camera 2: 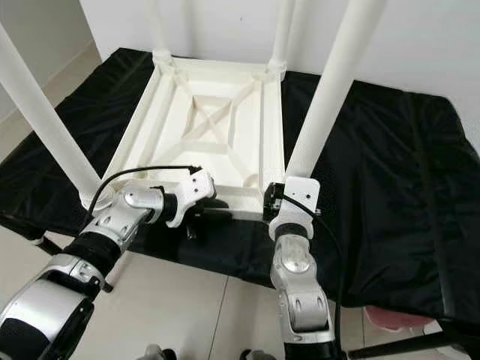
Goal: Building children table
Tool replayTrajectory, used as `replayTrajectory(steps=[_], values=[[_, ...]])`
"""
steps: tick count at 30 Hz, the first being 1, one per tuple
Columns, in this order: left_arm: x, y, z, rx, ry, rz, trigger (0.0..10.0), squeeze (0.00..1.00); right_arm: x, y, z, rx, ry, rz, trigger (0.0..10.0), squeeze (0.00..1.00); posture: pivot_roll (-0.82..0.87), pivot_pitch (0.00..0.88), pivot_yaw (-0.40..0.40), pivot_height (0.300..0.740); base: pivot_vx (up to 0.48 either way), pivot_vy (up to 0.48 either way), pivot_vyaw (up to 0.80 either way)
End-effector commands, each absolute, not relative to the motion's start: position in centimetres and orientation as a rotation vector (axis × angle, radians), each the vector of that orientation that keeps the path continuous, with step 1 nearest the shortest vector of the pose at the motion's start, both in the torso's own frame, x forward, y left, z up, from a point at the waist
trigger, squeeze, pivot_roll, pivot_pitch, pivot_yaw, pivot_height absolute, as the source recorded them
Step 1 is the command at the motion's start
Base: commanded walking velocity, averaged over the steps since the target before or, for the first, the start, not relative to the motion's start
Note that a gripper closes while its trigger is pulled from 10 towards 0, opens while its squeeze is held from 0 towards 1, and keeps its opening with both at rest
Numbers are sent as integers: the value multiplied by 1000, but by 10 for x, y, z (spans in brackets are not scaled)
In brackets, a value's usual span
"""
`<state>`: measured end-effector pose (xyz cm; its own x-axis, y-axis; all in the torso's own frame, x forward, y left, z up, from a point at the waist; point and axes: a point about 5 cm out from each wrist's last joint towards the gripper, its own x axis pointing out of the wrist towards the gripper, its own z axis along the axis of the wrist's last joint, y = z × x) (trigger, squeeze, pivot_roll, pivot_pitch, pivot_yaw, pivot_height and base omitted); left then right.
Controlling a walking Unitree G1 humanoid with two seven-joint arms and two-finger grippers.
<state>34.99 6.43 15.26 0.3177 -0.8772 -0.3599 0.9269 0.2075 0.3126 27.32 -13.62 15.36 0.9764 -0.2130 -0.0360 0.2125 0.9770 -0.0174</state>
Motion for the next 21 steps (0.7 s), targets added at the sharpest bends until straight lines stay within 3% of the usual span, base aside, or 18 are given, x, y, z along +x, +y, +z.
replayTrajectory(steps=[1,9,21], values=[[354,79,144,504,144,-1147,10000,0,268,-142,126,13,179,-223,10000,0,-86,151,32,740,0,0,0],[354,79,144,503,144,-1146,10000,0,270,-129,147,59,47,-46,10000,0,-83,150,31,740,0,0,0],[354,79,144,501,143,-1151,10000,0,267,-140,172,-38,-150,-34,10000,0,-87,146,32,740,0,0,0]])
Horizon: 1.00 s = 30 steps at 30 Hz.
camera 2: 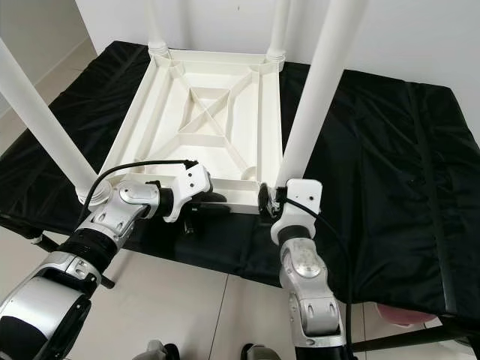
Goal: Building children table
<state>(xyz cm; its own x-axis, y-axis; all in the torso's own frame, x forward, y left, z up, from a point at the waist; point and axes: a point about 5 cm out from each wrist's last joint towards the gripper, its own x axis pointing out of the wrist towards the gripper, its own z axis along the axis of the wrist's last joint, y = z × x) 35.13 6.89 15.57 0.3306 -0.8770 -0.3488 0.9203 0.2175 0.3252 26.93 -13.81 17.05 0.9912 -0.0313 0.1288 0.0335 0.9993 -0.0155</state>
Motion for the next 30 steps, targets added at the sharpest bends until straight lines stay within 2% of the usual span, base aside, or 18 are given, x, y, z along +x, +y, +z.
replayTrajectory(steps=[1,11,14,17,19,30], values=[[354,79,144,501,142,-1152,10000,0,267,-141,173,-49,-160,-31,10000,0,-87,146,32,740,0,0,0],[353,78,144,501,141,-1163,10000,0,273,-152,180,-99,-190,4,10000,0,-86,145,37,740,0,0,0],[353,79,144,502,140,-1166,10000,0,275,-152,184,-114,-196,50,10000,0,-86,145,37,740,0,0,0],[352,79,144,503,140,-1171,10000,0,278,-150,193,-131,-194,227,10000,0,-85,145,41,740,0,0,0],[352,79,144,503,140,-1171,10000,0,279,-152,196,-142,-191,271,10000,0,-84,146,40,740,0,0,0],[352,80,144,502,142,-1168,10000,0,285,-163,204,-150,-177,355,10000,0,-77,145,38,740,0,0,0]])
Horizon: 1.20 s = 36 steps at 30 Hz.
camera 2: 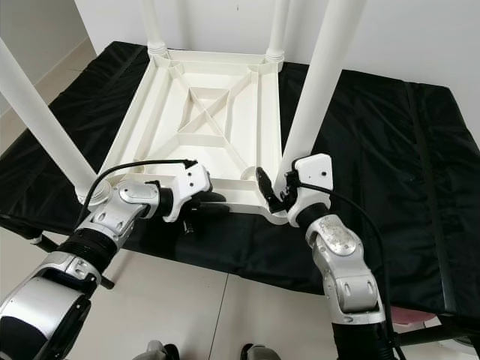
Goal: Building children table
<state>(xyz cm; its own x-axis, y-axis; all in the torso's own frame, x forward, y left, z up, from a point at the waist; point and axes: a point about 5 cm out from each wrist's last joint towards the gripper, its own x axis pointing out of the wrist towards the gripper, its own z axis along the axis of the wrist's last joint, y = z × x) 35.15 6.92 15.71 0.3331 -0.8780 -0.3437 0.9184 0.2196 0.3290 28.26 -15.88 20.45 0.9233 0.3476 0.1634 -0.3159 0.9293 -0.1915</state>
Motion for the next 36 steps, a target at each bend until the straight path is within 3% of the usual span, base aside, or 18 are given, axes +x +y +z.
replayTrajectory(steps=[1,4,5,7,8,9,23,29,36], values=[[352,80,144,502,142,-1168,10000,0,285,-163,204,-150,-177,355,10000,0,-77,145,38,740,0,0,0],[352,80,144,502,143,-1168,10000,0,286,-167,205,-158,-177,364,10000,0,-76,146,39,740,0,0,0],[352,80,144,502,143,-1168,10000,0,286,-169,206,-164,-175,374,7137,0,-77,146,40,740,0,0,0],[352,80,144,502,143,-1168,10000,0,286,-169,206,-164,-175,374,7137,0,-77,146,40,740,0,0,0],[352,80,144,501,143,-1169,10000,0,287,-171,207,-167,-174,381,3922,0,-78,146,41,740,0,0,0],[352,80,144,502,143,-1170,10000,0,287,-173,208,-169,-170,392,0,0,-79,146,41,740,0,0,0],[351,80,144,501,144,-1171,10000,0,286,-172,200,-155,-99,432,0,0,-78,148,40,740,0,0,0],[351,80,143,499,144,-1171,10000,0,289,-175,185,-155,-44,263,0,0,-76,150,38,740,0,0,0],[351,81,143,498,147,-1171,10000,0,285,-181,155,-131,82,-83,0,0,-78,152,40,740,0,0,0]])
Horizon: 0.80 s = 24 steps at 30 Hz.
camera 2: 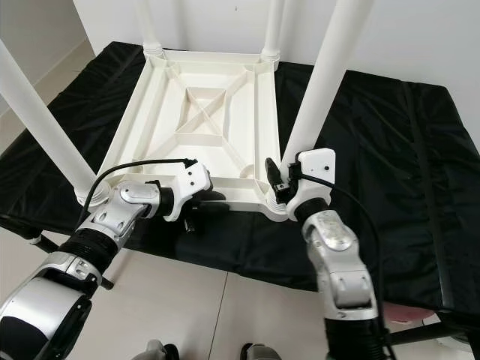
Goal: Building children table
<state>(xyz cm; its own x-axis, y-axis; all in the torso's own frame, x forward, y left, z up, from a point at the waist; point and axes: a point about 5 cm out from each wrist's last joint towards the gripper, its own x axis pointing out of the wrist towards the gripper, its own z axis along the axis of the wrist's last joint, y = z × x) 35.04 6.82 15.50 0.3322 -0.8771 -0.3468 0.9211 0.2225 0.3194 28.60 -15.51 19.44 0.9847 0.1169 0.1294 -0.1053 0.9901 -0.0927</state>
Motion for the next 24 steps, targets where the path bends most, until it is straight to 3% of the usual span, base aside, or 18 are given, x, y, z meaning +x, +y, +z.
replayTrajectory(steps=[1,5,13,14,16,17,21,22,24], values=[[351,81,143,498,147,-1171,10000,0,285,-181,155,-131,82,-83,0,0,-78,152,40,740,0,0,0],[350,79,142,498,147,-1175,10000,0,274,-184,143,-164,136,-352,0,0,-80,150,39,740,0,0,0],[350,79,142,497,148,-1177,10000,0,269,-179,143,-166,120,-449,0,0,-80,148,39,740,0,0,0],[350,79,141,497,148,-1177,10000,0,269,-175,144,-147,106,-440,2745,0,-79,147,38,740,0,0,0],[350,79,141,497,148,-1177,10000,0,269,-175,144,-147,106,-440,2745,0,-79,147,38,740,0,0,0],[350,78,141,497,148,-1177,10000,0,271,-169,146,-125,94,-401,10000,0,-79,146,37,740,0,0,0],[350,78,141,497,148,-1177,10000,0,272,-167,149,-109,77,-386,10000,0,-79,145,36,740,0,0,0],[350,78,141,497,148,-1175,10000,0,275,-164,153,-85,51,-343,10000,1000,-80,144,36,740,0,0,0],[349,78,141,497,148,-1174,10000,0,278,-160,158,-63,24,-294,10000,1000,-80,145,36,740,0,0,0]])
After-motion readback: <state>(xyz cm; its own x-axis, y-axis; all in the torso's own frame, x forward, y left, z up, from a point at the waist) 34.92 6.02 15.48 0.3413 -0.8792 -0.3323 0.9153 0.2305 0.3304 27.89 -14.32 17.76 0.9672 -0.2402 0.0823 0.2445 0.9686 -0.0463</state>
